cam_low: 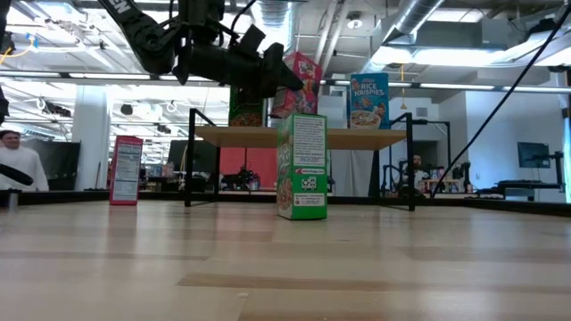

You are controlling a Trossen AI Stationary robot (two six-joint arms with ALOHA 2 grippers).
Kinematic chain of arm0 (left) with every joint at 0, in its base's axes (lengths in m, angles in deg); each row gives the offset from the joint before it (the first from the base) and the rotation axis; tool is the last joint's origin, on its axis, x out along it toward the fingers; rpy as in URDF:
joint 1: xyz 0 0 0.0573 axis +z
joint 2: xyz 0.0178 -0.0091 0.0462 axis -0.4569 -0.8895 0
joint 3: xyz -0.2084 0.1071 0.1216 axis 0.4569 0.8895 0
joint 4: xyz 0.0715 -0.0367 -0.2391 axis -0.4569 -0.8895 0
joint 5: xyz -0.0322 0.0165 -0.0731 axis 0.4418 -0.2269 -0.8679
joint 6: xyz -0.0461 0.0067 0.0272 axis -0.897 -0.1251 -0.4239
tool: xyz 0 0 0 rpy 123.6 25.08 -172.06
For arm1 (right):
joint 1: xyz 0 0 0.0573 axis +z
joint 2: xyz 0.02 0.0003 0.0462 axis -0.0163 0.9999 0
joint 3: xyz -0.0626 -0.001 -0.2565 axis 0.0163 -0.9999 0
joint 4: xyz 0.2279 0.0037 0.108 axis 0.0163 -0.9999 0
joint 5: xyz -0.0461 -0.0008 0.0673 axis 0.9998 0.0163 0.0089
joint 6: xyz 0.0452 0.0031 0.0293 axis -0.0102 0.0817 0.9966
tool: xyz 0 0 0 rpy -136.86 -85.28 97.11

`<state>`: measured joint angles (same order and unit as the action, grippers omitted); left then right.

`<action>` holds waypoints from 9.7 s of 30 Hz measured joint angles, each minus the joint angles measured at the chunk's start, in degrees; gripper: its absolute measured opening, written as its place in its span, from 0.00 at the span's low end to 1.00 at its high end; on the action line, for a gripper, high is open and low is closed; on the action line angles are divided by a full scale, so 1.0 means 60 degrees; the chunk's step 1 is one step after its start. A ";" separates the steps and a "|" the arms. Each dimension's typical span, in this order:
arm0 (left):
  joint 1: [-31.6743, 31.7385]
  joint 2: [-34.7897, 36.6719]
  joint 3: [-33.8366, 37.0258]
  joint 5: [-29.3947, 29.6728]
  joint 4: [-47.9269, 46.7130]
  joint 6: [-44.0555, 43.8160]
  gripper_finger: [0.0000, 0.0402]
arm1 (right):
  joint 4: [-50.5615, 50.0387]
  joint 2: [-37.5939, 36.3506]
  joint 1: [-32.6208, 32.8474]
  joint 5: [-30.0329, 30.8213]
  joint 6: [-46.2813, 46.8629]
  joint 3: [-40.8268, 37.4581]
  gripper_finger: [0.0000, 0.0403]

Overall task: Stack cereal on shelf
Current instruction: Put the bottom red cereal box on the shelf aligned with the other red cereal box

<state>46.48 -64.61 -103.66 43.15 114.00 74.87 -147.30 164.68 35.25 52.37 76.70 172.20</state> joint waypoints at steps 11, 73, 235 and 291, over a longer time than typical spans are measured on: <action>0.0007 0.0000 0.0000 -0.0047 -0.0273 -0.0237 0.45 | 0.0011 0.0000 0.0151 -0.0007 0.0015 0.0000 0.84; -0.0170 0.1195 0.0007 0.0191 -0.2822 -0.1186 0.67 | 0.0034 0.0000 0.0164 -0.0237 0.0244 0.0000 0.84; -0.1316 0.0474 -0.0004 0.4625 -0.2401 -0.2190 0.67 | 0.0180 0.0000 0.0164 -0.0721 0.0171 -0.0004 0.84; -0.4212 0.6145 -0.0007 0.4597 -0.9261 -0.1872 0.67 | 0.3722 0.0000 -0.4798 -0.3192 -0.6728 0.0000 0.84</action>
<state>21.20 -27.74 -103.70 70.73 58.43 63.63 -124.96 164.68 6.47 33.22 36.33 172.20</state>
